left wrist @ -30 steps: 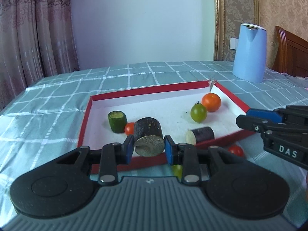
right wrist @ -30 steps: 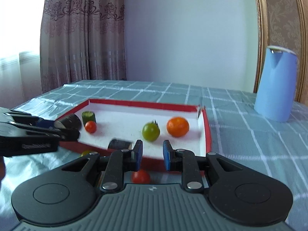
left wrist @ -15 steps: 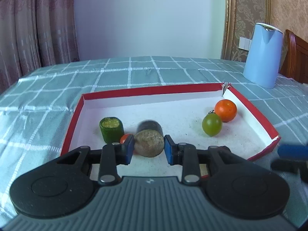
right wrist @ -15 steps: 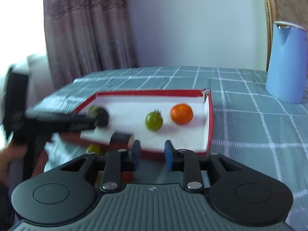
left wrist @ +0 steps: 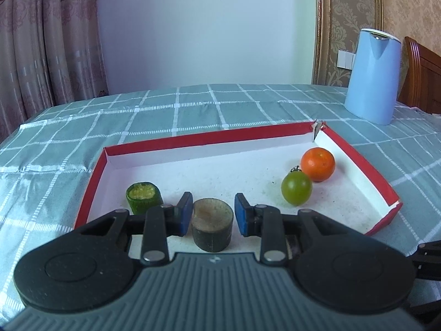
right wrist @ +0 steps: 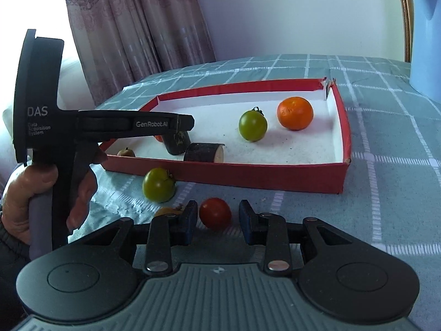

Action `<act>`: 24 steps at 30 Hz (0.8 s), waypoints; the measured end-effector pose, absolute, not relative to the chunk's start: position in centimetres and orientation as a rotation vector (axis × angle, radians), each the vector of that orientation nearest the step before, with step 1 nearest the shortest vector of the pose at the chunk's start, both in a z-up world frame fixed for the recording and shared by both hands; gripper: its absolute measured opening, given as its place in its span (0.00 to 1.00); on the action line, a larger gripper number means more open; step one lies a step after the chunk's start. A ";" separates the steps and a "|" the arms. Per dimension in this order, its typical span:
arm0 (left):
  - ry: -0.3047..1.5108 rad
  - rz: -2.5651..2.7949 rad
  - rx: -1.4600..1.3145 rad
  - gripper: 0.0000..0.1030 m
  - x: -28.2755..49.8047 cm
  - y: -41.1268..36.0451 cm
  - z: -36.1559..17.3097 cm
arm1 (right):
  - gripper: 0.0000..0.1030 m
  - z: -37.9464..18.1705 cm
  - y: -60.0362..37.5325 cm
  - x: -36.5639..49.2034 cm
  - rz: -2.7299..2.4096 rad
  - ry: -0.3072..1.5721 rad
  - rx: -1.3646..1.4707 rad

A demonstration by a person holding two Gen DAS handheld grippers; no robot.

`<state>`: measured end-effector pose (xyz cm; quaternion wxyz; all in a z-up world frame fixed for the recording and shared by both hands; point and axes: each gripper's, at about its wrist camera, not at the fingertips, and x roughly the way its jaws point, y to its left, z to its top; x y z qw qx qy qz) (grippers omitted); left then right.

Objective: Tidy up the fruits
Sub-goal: 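Carry the eggplant piece with left while right carries the red tomato into the box, then open the left gripper over the box while right releases the red tomato inside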

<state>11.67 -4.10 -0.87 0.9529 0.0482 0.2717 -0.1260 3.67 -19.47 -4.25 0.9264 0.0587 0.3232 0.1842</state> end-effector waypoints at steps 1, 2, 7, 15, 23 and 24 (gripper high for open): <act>0.552 -0.257 0.097 0.29 11.7 -4.1 -0.8 | 0.31 -4.3 -19.3 3.6 0.375 0.658 0.107; 0.552 -0.257 0.096 0.29 11.7 -4.0 -0.9 | 0.31 -4.3 -19.1 3.5 0.372 0.655 0.092; 0.545 -0.248 0.117 0.29 11.7 -4.2 -1.0 | 0.24 -4.4 -18.3 3.1 0.349 0.627 0.030; 0.537 -0.236 0.115 0.33 11.5 -3.9 -1.2 | 0.23 -2.3 -19.7 2.3 0.297 0.519 0.068; 0.520 -0.223 0.113 0.40 11.0 -3.5 -1.2 | 0.23 -0.5 -20.9 5.9 0.181 0.477 0.040; 0.523 -0.225 0.109 0.40 11.0 -3.4 -1.2 | 0.23 -0.7 -20.8 6.7 0.170 0.489 0.037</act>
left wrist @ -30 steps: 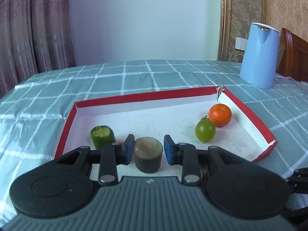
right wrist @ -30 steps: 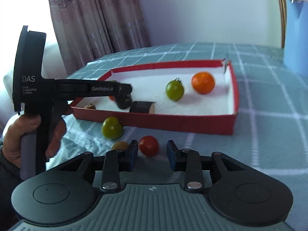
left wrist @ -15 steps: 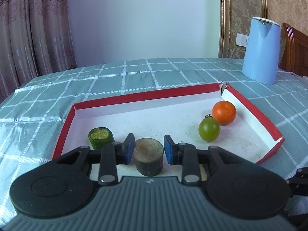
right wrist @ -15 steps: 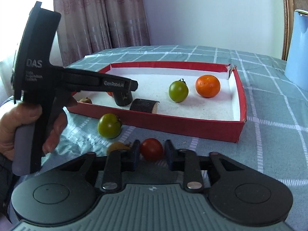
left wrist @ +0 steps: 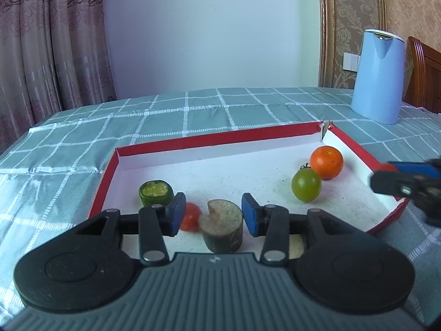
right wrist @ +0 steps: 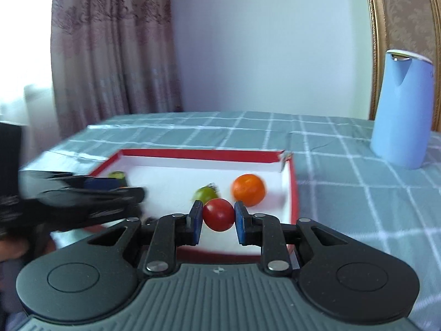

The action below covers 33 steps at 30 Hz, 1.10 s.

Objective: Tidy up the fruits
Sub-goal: 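Open the left gripper over the box while right releases the red tomato inside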

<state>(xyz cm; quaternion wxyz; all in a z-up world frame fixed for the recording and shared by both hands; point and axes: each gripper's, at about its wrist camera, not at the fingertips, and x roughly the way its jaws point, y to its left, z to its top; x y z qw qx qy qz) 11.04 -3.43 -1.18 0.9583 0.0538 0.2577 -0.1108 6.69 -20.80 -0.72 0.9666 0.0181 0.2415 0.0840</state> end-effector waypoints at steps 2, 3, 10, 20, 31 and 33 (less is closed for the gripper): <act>0.525 -0.225 0.104 0.42 11.1 -3.3 -1.2 | 0.23 -1.1 -20.7 8.1 0.152 0.519 0.028; 0.526 -0.225 0.105 0.42 11.1 -3.3 -1.2 | 0.23 -1.3 -20.6 8.7 0.143 0.537 0.025; 0.525 -0.222 0.105 0.46 11.1 -3.3 -1.2 | 0.23 -2.6 -20.0 10.7 0.103 0.615 0.003; 0.498 -0.219 0.054 0.59 10.0 -2.0 -0.9 | 0.23 -3.5 -19.7 11.8 0.080 0.648 -0.012; 0.465 -0.180 -0.063 0.70 8.7 1.1 -0.8 | 0.28 -3.0 -21.5 11.2 0.116 0.628 0.104; 0.443 -0.167 -0.081 0.74 8.0 1.8 -0.7 | 0.29 -2.4 -22.3 9.7 0.119 0.583 0.146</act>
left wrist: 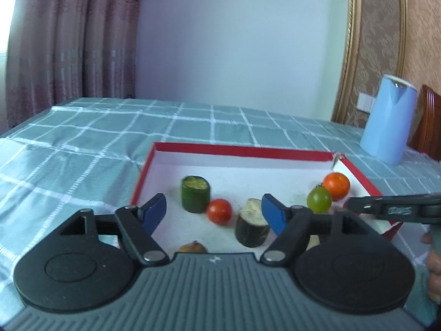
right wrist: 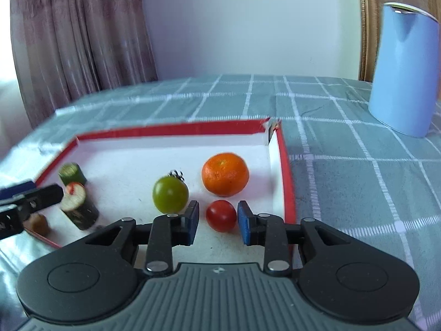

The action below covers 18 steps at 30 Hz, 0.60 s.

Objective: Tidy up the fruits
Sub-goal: 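Open the left gripper over the box while right releases the red tomato inside, then close the right gripper on the brown round fruit beside the box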

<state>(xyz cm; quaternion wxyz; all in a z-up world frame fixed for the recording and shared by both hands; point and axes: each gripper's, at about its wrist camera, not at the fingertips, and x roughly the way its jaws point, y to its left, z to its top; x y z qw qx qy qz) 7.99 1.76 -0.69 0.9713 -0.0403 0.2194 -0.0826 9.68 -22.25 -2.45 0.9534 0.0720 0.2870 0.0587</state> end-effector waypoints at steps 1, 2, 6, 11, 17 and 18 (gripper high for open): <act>0.434 -0.164 -0.092 0.75 7.6 2.2 -0.7 | 0.31 -2.2 -22.6 8.8 0.125 0.561 0.165; 0.428 -0.161 -0.103 0.75 7.2 2.6 -0.7 | 0.33 -2.0 -22.9 7.7 0.140 0.540 0.185; 0.426 -0.175 -0.088 0.76 6.1 2.9 -1.0 | 0.69 -1.8 -23.0 2.8 0.210 0.456 0.220; 0.414 -0.203 -0.045 0.85 5.5 2.2 -1.1 | 0.69 -1.8 -20.0 -2.2 0.224 0.369 0.031; 0.428 -0.206 -0.061 0.88 5.5 2.6 -1.3 | 0.69 -2.9 -17.1 -1.4 0.296 0.461 -0.016; 0.435 -0.209 -0.067 0.88 5.6 2.7 -1.3 | 0.69 -3.1 -16.7 -1.1 0.301 0.475 -0.020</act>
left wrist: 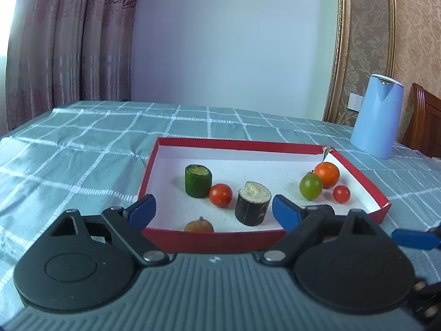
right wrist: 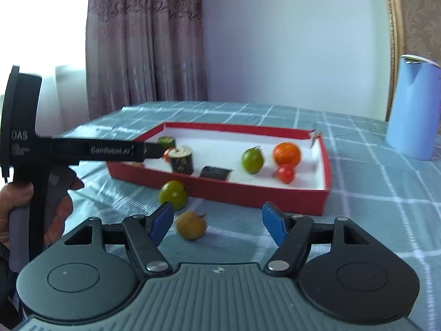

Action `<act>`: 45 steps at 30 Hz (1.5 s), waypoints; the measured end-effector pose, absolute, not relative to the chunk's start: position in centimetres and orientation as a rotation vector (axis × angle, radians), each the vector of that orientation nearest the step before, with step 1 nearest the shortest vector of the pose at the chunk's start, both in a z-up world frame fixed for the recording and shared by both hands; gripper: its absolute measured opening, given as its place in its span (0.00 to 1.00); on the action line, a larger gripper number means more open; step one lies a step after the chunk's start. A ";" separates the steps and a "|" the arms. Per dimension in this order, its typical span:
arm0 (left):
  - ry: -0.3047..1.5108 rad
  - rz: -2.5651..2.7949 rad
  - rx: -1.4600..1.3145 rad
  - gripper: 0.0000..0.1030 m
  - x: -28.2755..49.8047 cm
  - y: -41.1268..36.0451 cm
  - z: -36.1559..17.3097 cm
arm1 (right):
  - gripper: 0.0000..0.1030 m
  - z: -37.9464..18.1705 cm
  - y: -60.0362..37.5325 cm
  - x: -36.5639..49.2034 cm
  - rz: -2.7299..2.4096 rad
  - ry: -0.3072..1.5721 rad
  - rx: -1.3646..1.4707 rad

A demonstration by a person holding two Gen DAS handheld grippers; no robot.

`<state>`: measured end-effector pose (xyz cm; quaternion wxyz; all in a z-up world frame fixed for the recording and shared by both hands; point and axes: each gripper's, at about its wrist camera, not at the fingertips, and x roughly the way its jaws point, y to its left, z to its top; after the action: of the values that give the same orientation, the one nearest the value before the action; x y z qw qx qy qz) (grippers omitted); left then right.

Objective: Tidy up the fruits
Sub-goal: 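Close the right gripper on the brown round fruit beside the box, then close the left gripper on the green tomato beside the box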

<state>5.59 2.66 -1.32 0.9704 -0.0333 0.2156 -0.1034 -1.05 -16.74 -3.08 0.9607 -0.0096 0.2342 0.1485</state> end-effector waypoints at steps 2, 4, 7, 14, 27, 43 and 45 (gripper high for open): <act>0.448 -0.209 -0.070 0.88 5.8 2.7 -1.4 | 0.69 -3.5 -16.1 -0.5 0.315 0.507 -0.026; 0.453 -0.214 -0.065 0.88 5.8 2.6 -1.5 | 0.66 -3.9 -15.6 -0.1 0.332 0.528 -0.024; 0.450 -0.222 -0.062 0.89 5.7 2.5 -1.5 | 0.54 -4.2 -14.9 0.1 0.350 0.552 -0.028; 0.453 -0.222 -0.062 0.92 5.7 2.4 -1.5 | 0.32 -4.5 -13.8 0.7 0.360 0.586 -0.078; 0.455 -0.303 -0.073 0.95 3.8 2.7 -1.4 | 0.27 -4.5 -18.4 2.2 0.146 0.594 -0.011; 0.560 -0.316 0.080 0.87 3.1 -3.7 -2.3 | 0.28 -4.6 -19.7 2.3 0.127 0.591 0.034; 0.578 -0.330 0.077 0.83 3.6 -4.2 -2.6 | 0.28 -4.6 -19.7 2.3 0.127 0.591 0.032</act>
<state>3.59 -4.18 -2.60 0.9445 0.0375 0.2835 -0.1619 2.29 -19.66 -4.61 0.9546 0.0158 0.2910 0.0624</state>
